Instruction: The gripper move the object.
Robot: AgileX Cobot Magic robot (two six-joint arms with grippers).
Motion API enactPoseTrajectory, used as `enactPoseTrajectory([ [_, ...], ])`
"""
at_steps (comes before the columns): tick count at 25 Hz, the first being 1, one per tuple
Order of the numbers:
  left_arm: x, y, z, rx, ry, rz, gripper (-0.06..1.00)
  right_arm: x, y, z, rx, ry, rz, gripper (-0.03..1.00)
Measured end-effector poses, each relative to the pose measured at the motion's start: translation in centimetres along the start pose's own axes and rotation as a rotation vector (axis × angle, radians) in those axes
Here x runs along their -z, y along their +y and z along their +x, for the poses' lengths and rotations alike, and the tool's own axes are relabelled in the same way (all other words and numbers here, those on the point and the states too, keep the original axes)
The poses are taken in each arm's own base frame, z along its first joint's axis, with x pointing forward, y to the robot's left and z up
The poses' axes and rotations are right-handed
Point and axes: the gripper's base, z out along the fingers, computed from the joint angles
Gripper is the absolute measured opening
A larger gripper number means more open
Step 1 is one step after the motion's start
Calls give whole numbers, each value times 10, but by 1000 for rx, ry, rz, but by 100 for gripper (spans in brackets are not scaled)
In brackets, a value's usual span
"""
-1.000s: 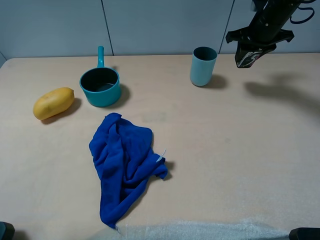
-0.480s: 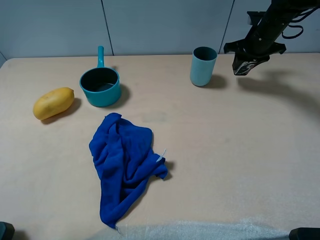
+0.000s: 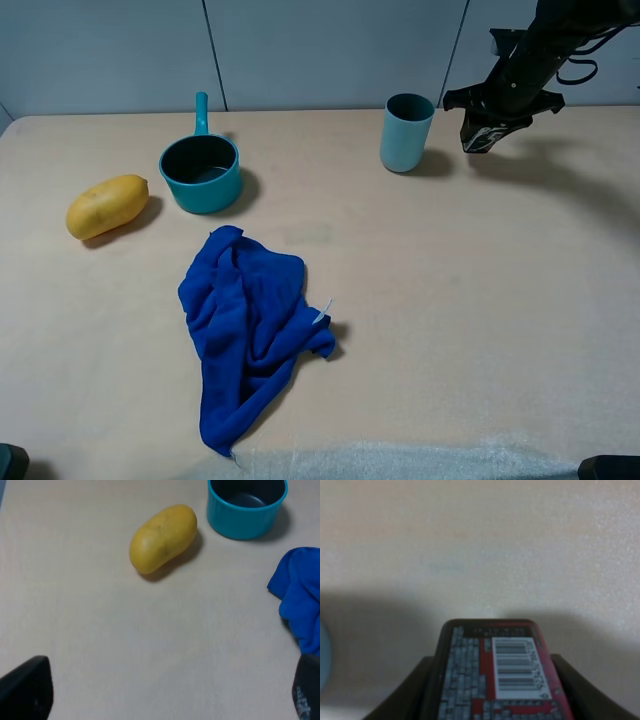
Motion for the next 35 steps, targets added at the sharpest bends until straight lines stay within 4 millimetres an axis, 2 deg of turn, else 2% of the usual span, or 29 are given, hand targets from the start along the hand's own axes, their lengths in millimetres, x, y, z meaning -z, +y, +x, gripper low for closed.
enactPoseTrajectory([
  [7,0,0,0,0,0,0,97,-13,0,7,-13,54,-7,34],
  [17,0,0,0,0,0,0,97,-13,0,7,-14,55,-7,35],
  [18,0,0,0,0,0,0,97,-13,0,7,-14,55,-7,38],
  [21,0,0,0,0,0,0,97,-13,0,7,-14,55,-7,59],
  [23,0,0,0,0,0,0,97,-13,0,7,-14,55,-7,66],
  [35,0,0,0,0,0,0,97,-13,0,7,-8,55,-4,69],
])
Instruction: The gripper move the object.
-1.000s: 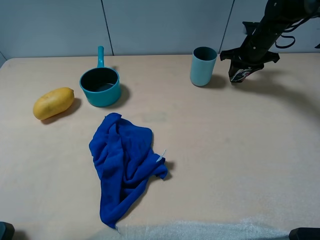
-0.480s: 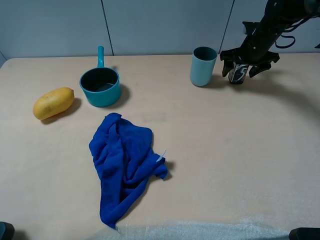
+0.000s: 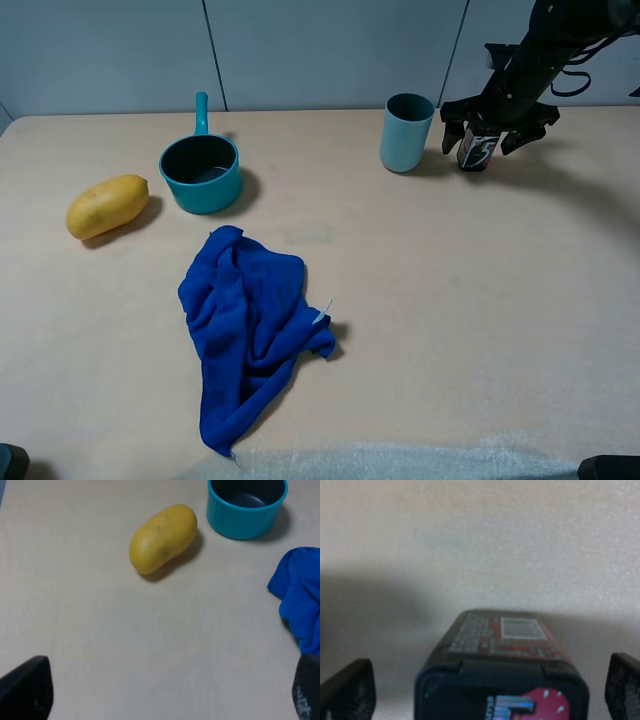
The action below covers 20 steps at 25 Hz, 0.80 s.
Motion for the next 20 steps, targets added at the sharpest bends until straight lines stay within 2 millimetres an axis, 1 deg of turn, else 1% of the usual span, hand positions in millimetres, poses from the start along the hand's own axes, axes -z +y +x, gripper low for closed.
enactPoseTrajectory([
  [3,0,0,0,0,0,0,97,2,0,0,1,2,0,69],
  [7,0,0,0,0,0,0,97,11,1,-1,2,1,-2,69],
  [20,0,0,0,0,0,0,97,55,4,-3,14,-12,-3,69],
])
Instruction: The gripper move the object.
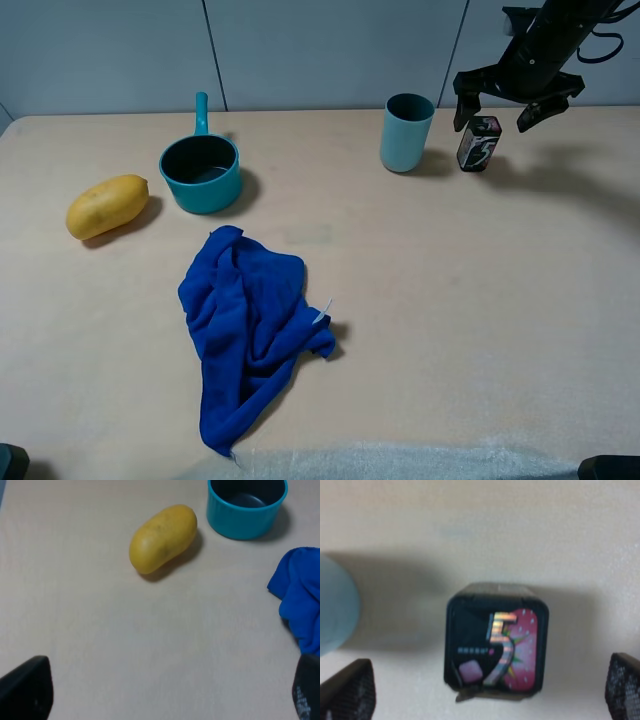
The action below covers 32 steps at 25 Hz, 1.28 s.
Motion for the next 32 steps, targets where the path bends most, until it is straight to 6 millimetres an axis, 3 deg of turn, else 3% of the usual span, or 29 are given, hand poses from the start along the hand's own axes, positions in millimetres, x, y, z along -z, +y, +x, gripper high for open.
enactPoseTrajectory([
  [13,0,0,0,0,0,0,97,76,5,9,14,16,-7,69],
  [22,0,0,0,0,0,0,97,125,7,26,24,63,-9,69],
  [32,0,0,0,0,0,0,97,180,11,47,31,-33,-30,69],
])
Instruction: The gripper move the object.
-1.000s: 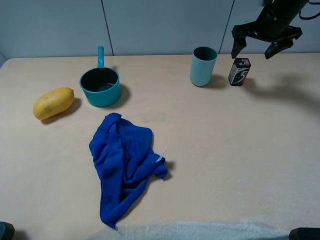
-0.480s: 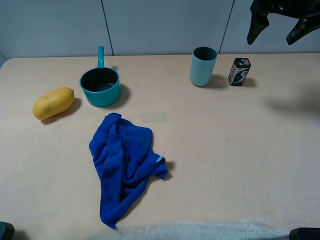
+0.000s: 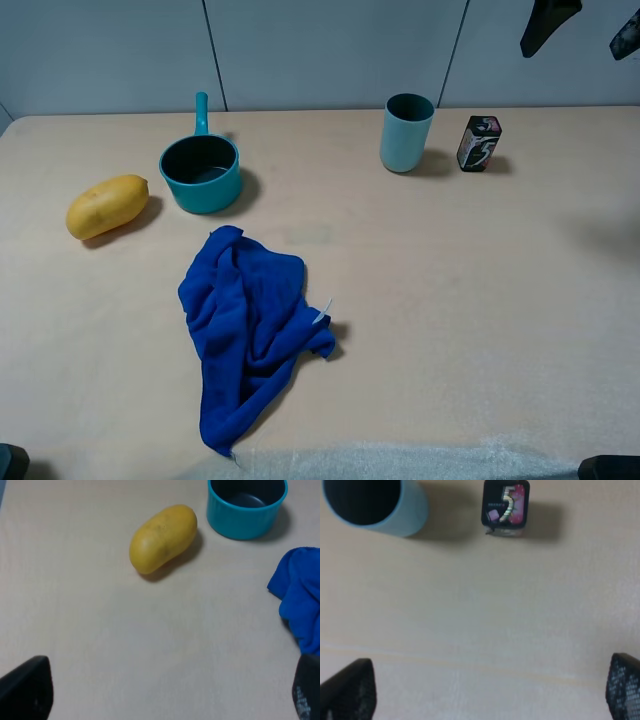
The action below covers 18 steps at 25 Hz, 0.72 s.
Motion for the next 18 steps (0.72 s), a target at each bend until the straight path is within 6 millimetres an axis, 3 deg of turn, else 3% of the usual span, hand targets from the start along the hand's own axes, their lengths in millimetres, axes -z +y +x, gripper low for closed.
enactPoseTrajectory([
  [12,0,0,0,0,0,0,97,73,4,58,13,-142,-9,69],
  [18,0,0,0,0,0,0,97,95,4,91,17,-191,-12,69],
])
